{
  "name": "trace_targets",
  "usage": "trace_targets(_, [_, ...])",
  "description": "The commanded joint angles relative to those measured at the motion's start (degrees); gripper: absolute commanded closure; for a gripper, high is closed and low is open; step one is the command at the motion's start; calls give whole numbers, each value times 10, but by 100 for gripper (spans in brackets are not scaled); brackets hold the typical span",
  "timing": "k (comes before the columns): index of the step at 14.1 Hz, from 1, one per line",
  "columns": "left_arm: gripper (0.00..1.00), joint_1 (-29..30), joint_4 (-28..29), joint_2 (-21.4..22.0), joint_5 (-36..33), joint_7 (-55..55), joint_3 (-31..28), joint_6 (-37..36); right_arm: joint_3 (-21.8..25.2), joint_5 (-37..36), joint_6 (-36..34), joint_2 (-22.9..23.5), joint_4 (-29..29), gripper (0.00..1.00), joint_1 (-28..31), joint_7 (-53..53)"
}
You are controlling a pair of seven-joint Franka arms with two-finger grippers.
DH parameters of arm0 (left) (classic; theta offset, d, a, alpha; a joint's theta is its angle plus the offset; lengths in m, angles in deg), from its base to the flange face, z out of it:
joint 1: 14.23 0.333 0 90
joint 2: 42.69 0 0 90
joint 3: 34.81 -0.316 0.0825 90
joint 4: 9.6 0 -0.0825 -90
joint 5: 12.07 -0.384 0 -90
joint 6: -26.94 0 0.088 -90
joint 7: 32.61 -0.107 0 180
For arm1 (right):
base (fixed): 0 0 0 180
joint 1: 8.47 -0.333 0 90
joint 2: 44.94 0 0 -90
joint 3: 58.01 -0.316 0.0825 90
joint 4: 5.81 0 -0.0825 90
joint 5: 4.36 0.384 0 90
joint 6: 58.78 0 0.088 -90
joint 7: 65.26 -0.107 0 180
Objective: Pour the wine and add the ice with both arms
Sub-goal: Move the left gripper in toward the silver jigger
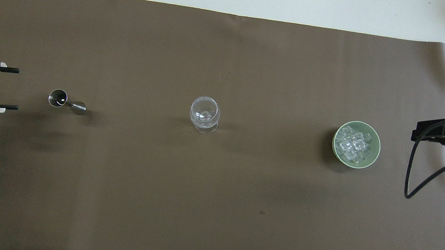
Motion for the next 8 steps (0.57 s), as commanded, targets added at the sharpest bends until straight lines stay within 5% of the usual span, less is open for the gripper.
trace_targets(1, [0,-10,-7,-28,26,1,-15,-16,-2,6,-9,-1,-5,0,6,-7])
trace_targets(8, [0,-30,54,-37,54,-79,-32,-4,-2,6,-9,-1,-5,0,5,-7])
